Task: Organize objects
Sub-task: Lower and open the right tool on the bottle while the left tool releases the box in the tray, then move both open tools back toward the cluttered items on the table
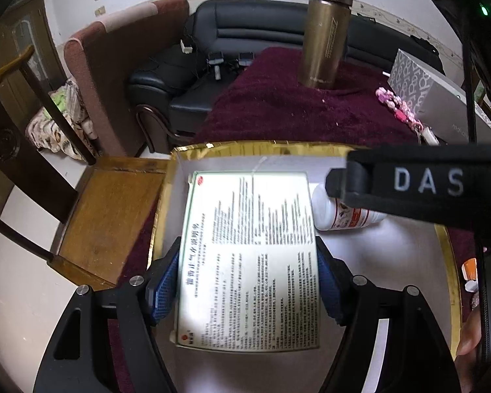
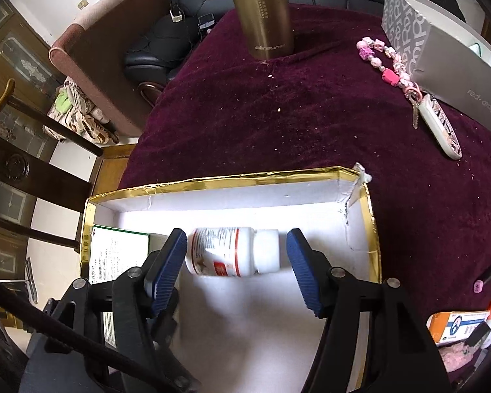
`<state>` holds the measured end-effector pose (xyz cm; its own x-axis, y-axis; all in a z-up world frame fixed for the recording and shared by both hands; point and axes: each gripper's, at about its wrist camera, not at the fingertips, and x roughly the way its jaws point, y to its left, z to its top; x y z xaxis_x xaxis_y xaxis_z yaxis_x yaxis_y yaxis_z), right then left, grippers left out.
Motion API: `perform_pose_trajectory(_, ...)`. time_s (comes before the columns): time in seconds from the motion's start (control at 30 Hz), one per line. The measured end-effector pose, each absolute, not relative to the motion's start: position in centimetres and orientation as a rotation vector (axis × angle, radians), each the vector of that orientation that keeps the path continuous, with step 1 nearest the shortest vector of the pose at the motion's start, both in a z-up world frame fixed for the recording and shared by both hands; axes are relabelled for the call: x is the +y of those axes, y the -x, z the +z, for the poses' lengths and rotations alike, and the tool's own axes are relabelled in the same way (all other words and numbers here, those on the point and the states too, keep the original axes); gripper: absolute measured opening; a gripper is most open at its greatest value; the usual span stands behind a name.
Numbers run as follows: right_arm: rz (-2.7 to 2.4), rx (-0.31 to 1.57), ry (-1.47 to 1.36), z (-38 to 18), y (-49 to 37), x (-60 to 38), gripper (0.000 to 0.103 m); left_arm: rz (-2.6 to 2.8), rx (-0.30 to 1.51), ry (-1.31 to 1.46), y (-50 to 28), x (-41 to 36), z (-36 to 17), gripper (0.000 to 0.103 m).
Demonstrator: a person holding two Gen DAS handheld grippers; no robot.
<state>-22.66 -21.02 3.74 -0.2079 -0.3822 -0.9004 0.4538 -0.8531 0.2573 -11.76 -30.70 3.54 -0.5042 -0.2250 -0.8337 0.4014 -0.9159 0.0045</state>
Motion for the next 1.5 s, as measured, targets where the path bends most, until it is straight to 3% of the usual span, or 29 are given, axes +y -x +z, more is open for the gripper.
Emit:
perform_pose_trajectory(0.63,-2.103,0.047,-1.469,6.2,20.9,-18.3,0.063,-2.474,0.297,-1.223,9.7,-31.1,6.1,0.07)
perform_pose_trajectory(1.5,-2.007,-0.137,-1.391,7.8,13.6,-7.1,0.067,-2.625,0.224,-1.19,3.3,-24.1,8.1,0.07)
